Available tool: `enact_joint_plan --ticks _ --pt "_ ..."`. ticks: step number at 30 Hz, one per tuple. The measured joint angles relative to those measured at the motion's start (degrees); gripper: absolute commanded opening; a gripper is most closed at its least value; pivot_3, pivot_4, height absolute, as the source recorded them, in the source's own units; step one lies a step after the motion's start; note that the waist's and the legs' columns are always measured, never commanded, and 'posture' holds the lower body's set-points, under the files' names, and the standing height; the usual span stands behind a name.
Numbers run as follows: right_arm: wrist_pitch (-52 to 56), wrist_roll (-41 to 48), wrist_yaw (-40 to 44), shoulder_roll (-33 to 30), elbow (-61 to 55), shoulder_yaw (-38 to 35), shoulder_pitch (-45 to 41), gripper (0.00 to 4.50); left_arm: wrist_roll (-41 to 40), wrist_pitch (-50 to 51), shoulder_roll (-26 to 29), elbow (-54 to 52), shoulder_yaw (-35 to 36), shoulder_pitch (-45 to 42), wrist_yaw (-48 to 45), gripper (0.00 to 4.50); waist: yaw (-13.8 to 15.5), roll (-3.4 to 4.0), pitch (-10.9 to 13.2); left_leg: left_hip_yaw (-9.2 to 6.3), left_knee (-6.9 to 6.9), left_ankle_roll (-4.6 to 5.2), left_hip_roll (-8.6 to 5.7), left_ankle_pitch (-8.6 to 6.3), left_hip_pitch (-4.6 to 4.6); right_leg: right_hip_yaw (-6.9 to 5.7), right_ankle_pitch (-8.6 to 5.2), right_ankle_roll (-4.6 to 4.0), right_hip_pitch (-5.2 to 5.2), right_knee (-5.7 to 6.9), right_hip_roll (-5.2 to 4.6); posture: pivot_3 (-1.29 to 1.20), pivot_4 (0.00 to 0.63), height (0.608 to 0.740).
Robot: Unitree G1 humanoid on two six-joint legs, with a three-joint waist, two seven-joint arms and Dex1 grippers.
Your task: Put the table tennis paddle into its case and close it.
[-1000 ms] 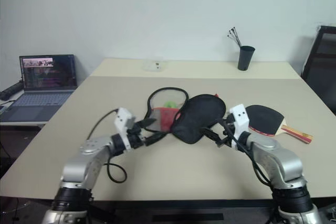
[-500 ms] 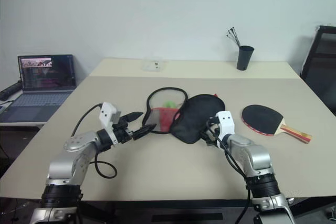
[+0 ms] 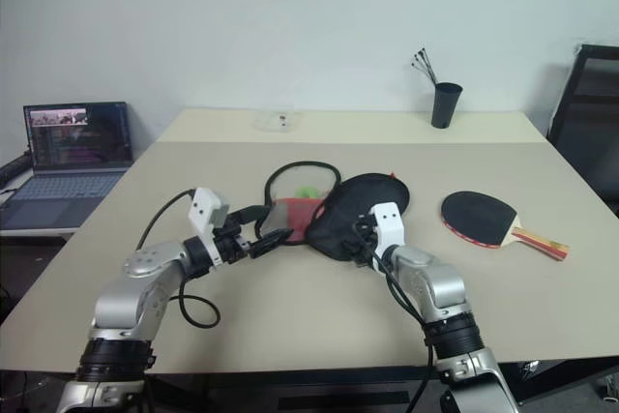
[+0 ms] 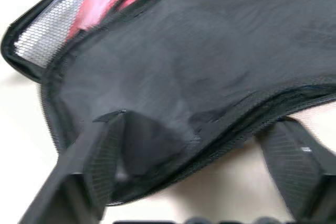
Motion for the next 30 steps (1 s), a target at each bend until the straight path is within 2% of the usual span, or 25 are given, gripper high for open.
enact_joint_plan --ticks 7,8,18,30 --pt "4.9 2.2 -0.5 -0.2 -0.9 -4.6 0.4 0.24 -1.0 0.0 0.2 -2.8 -0.5 0.1 -1.6 4.50 0.0 0.00 0.0 0.00 0.00 0.00 0.00 0.00 -0.01 0.02 0.00 -0.01 -0.02 0.01 -0.04 0.00 0.150 0.740" --pt "6.0 2.6 -0.4 -0.5 -1.6 -5.3 0.7 0.01 -1.1 0.0 0.2 -3.0 -0.8 0.1 -1.8 4.50 0.1 0.00 0.0 0.00 0.00 0.00 0.01 0.00 -0.01 0.01 0.00 -0.01 -0.02 0.01 -0.04 0.00 0.150 0.740" --pt "15.9 7.9 7.9 -12.4 -7.8 -6.9 3.6 0.01 -0.9 -2.3 0.0 -2.6 -5.2 -1.0 -3.7 4.50 0.2 -0.01 0.0 0.01 0.00 0.01 -0.09 0.00 -0.06 0.00 0.00 0.00 -0.03 -0.05 -0.03 0.00 0.150 0.740" --pt "14.6 6.3 15.9 -25.1 -2.5 -5.6 1.1 0.01 0.7 -6.2 -2.0 1.0 -7.9 -3.1 -4.6 4.50 0.3 -0.03 0.0 0.00 0.01 0.01 -0.10 0.00 -0.16 -0.06 -0.01 0.02 -0.07 -0.09 -0.01 0.00 0.150 0.740"
